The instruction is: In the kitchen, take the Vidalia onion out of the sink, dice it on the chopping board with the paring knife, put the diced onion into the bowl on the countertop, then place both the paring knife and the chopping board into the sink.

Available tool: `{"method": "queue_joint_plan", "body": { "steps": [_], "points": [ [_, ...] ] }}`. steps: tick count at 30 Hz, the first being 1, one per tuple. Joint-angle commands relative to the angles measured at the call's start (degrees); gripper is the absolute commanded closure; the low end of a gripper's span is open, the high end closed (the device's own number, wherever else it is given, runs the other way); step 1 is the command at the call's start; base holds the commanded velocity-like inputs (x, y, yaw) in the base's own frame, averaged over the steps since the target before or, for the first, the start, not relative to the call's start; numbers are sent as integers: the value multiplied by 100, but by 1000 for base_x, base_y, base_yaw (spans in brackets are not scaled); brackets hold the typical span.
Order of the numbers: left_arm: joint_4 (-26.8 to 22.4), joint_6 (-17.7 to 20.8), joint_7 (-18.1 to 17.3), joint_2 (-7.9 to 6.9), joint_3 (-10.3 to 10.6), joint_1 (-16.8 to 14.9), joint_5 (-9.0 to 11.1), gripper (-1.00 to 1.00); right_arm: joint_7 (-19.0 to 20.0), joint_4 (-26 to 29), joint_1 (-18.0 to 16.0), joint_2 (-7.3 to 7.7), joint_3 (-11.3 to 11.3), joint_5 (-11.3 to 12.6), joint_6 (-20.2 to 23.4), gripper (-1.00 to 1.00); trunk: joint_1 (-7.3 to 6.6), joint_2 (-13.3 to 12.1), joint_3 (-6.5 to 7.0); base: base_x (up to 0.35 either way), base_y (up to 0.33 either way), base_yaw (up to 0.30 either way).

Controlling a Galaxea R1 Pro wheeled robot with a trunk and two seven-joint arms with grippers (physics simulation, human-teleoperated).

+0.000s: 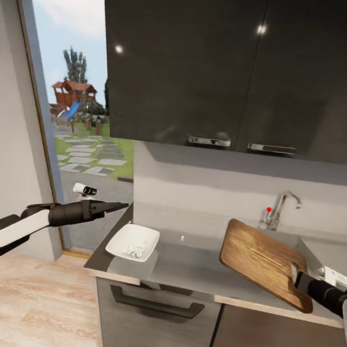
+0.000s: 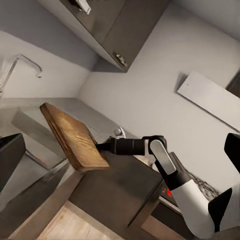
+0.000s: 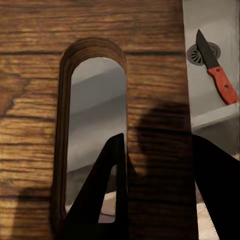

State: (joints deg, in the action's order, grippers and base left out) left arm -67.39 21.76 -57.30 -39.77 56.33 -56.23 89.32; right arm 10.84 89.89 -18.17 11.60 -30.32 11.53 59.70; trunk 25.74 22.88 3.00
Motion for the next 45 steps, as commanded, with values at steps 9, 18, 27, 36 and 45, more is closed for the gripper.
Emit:
{"method": "queue_joint_plan", "body": {
  "steps": [9, 18, 27, 36, 45],
  "points": [
    [21, 78, -9, -4, 27, -10, 59, -100, -3249, -4, -1013, -923, -76, 78, 30, 100, 5, 4, -3, 105, 0, 0],
    [11, 79, -9, -35, 19, -10, 95, -100, -6166, -595, -1942, -1985, -50, 115, -904, 100, 5, 4, -3, 2, 0, 0],
    [26, 51, -360, -29, 18, -10, 70, -100, -8653, -1772, -2291, -1761, -82, 1117, -2904, 100, 5, 4, -3, 121, -139, 0],
    [33, 47, -517, -54, 18, -10, 61, -100, -9195, -2329, -2296, -1451, -83, 1609, -3804, 100, 5, 4, -3, 199, -245, 0],
    [41, 51, -519, -62, 26, -10, 55, -100, -9212, -2321, -2289, -1510, -102, 1741, -4139, 100, 5, 4, -3, 149, -57, 0]
  ]
}}
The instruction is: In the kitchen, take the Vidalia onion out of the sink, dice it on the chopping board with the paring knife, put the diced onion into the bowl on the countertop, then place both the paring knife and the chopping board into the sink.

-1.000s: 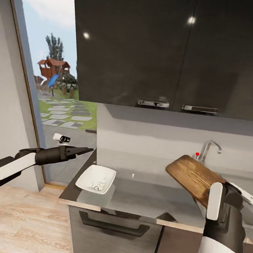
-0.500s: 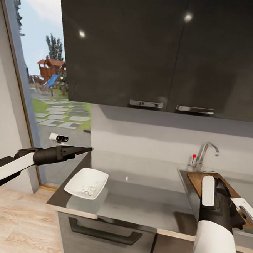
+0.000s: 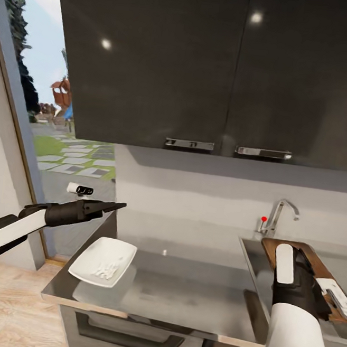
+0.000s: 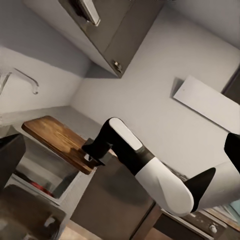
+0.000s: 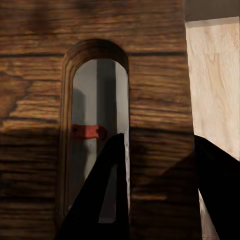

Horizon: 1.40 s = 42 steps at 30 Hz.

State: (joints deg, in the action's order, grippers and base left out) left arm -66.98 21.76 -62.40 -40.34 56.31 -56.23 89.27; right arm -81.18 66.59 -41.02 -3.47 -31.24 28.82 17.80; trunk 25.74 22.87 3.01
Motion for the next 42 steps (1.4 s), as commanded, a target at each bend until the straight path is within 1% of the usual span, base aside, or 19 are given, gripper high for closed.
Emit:
{"method": "queue_joint_plan", "body": {
  "steps": [1, 3, 5, 8, 16, 24, 38, 40, 42],
  "points": [
    [0, 53, -9, -5, 28, -11, 62, -100, -14, 10, -3, -6, -7, 110, 47, 100, 5, 5, -3, 213, -45, 0],
    [0, 55, -10, -8, 29, -11, 68, -100, -19, 11, -3, -10, -3, 316, 42, 100, 5, 5, -3, 217, -23, 0],
    [0, 56, -9, -4, 29, -11, 71, -100, -20, 12, -2, -12, 1, 470, 40, 100, 5, 5, -3, 243, -10, 0],
    [0, 61, -9, -5, 29, -11, 68, -100, -21, 9, -2, -10, 4, 564, 33, 100, 5, 5, -13, 184, -3, 0],
    [0, 103, -9, -1, 29, -11, 55, -100, -21, -42, -2, -13, -4, 590, 21, 100, 5, 5, -83, 21, 0, 0],
    [8, 86, -9, -9, 29, -11, 73, -100, -13, -66, -2, -13, -4, 589, 13, 100, 5, 5, -157, 0, -174, 0],
    [34, 109, -9, -9, 29, -11, 80, -100, -1, -76, -2, -5, -4, 592, 13, 100, 5, 5, -288, 0, -8, 0],
    [49, 109, -9, -8, 29, -11, 81, -100, -2, -76, -2, 15, -4, 650, 13, 100, 5, 5, -306, 0, 0, 0],
    [85, 112, -9, -5, 29, -11, 82, -100, 0, -82, -2, 47, 0, 826, 14, 100, 5, 5, -325, 0, 0, 0]
  ]
}}
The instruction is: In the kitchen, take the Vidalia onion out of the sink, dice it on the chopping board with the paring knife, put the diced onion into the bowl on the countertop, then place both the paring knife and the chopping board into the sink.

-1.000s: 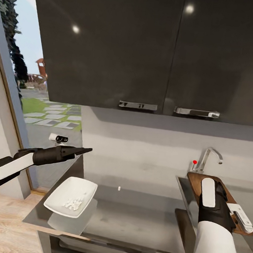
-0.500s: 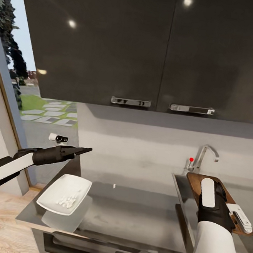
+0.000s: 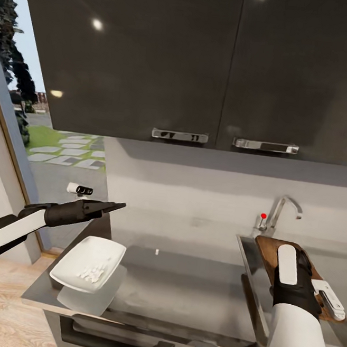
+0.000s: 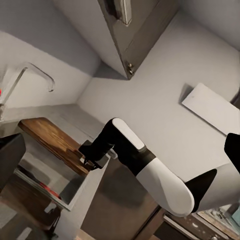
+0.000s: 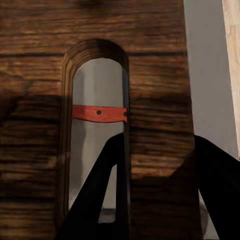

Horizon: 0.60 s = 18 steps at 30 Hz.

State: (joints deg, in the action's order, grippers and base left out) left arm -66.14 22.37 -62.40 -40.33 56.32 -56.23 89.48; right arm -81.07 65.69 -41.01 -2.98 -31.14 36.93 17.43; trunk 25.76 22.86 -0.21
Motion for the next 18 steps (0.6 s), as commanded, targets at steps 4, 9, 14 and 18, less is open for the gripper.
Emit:
{"method": "queue_joint_plan", "body": {
  "steps": [4, 9, 14, 18],
  "points": [
    [34, 50, -9, -2, 28, -11, 56, -100, 10, -308, -3, 58, -4, 334, 50, 100, 2, 6, -41, 0, 0, 0],
    [39, 49, -9, -9, 28, -11, 53, -100, 37, -592, -3, 83, -12, 399, 50, 100, 2, 6, -87, 0, -19, 0],
    [43, 49, -9, -9, 28, -11, 48, -100, 39, -608, -3, 86, -7, 408, 50, 100, 2, 6, -134, 0, -234, 0],
    [55, 49, -9, -4, 28, -11, 51, -100, 41, -609, -3, 87, -3, 411, 50, 100, 2, 6, -171, 0, -224, 0]
  ]
}}
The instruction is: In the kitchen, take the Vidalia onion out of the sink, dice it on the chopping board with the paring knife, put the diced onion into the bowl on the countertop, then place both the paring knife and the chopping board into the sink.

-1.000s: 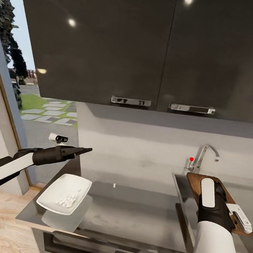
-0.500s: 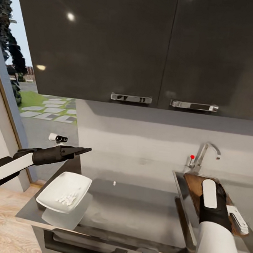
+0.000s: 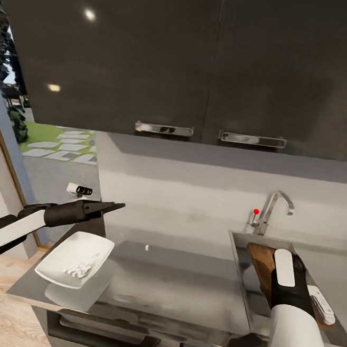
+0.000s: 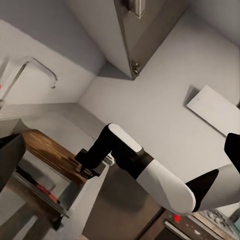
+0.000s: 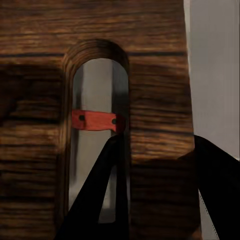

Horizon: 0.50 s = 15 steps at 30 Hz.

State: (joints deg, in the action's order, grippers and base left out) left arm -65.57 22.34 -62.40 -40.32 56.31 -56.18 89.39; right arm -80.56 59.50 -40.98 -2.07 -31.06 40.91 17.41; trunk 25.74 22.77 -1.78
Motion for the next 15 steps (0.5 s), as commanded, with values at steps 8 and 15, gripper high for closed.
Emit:
{"method": "queue_joint_plan", "body": {
  "steps": [8, 15],
  "points": [
    [24, 54, -16, -11, 30, -15, 67, -100, -10, 9, -7, -4, -6, 22, 52, 100, 4, 15, -83, 0, -41, 0],
    [27, 52, -10, -4, 30, -15, 70, -100, -5, 7, -7, -4, -6, 23, 52, 100, 4, 15, -147, 38, -1, 0]
  ]
}}
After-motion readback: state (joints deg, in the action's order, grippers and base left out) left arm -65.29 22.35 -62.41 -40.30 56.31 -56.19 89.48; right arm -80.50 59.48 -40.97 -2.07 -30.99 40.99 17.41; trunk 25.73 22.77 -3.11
